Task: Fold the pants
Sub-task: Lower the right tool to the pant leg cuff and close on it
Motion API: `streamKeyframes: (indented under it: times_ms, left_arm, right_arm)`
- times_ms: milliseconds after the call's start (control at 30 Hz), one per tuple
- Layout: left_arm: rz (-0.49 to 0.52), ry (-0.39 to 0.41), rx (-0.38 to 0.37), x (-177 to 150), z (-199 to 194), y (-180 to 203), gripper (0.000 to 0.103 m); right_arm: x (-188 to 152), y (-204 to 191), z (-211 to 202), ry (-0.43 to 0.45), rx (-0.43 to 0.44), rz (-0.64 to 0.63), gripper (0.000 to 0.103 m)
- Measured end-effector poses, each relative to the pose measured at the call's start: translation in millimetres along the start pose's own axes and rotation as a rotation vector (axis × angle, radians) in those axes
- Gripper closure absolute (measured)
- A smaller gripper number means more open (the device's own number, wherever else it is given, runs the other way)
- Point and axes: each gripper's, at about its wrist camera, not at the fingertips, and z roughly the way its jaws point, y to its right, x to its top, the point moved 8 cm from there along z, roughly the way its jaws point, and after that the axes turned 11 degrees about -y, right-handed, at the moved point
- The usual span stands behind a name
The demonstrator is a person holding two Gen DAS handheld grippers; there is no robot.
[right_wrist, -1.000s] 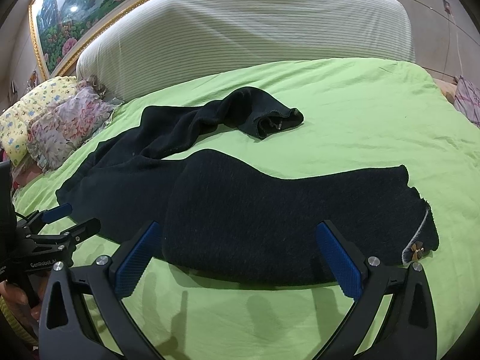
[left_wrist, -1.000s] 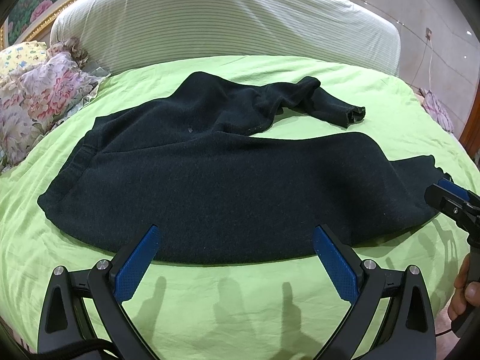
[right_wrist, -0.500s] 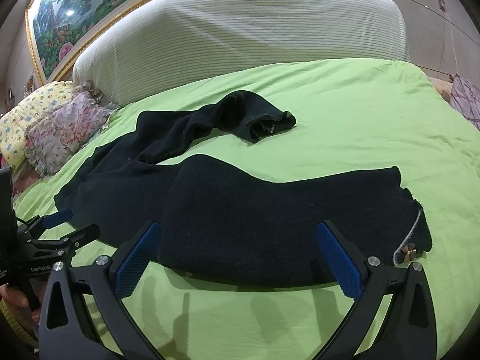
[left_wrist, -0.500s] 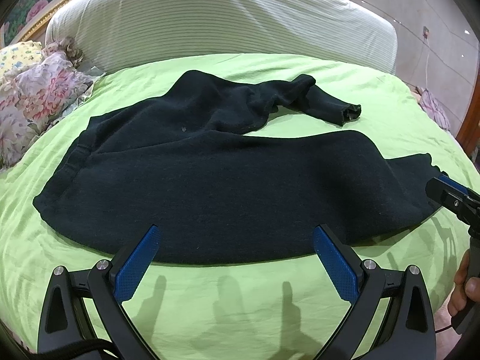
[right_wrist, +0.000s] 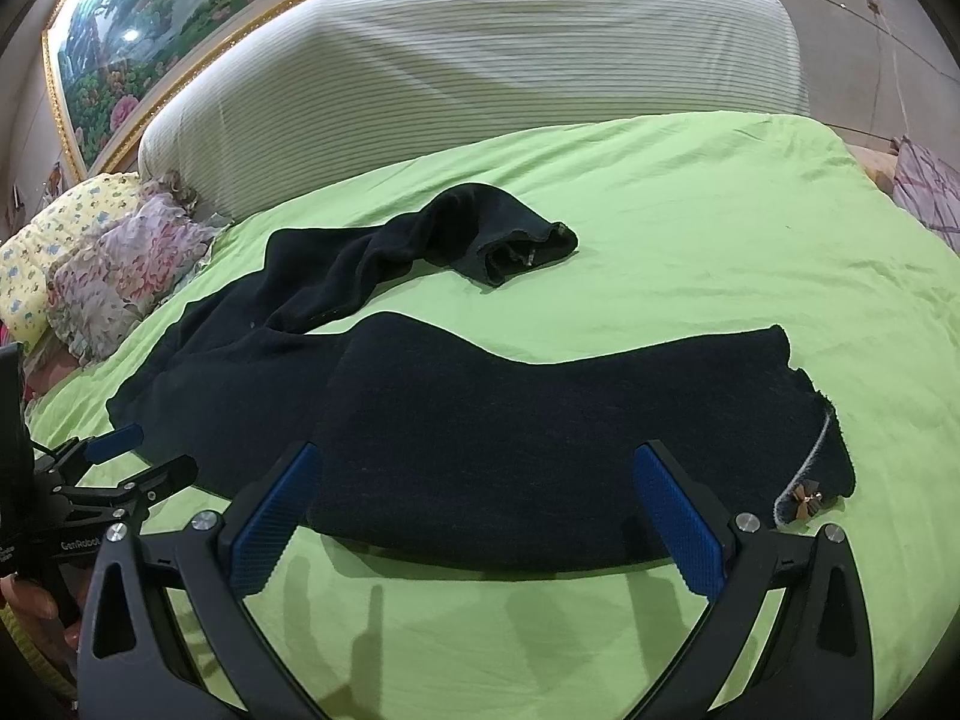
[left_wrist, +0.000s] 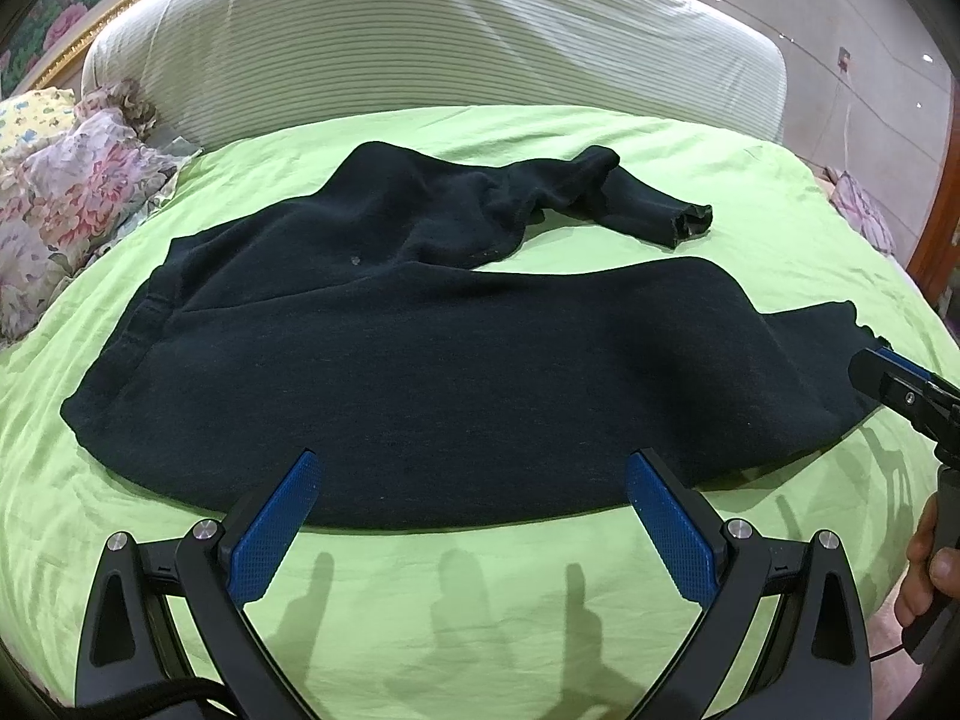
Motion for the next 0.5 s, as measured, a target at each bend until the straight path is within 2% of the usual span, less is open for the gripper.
streamKeyframes:
  times_ms: [333,500]
  left_arm:
    - [0.087,0.002,-0.045,26,1,30,0.001]
    - [0.197,-0.005,-0.062,48,8,62,0.001]
  right_arm:
    - [-2,38,-15,0.023,-0.034,0.086,0.000]
    - [-6,65,-22,0.027,-0.065,0.140,0.000]
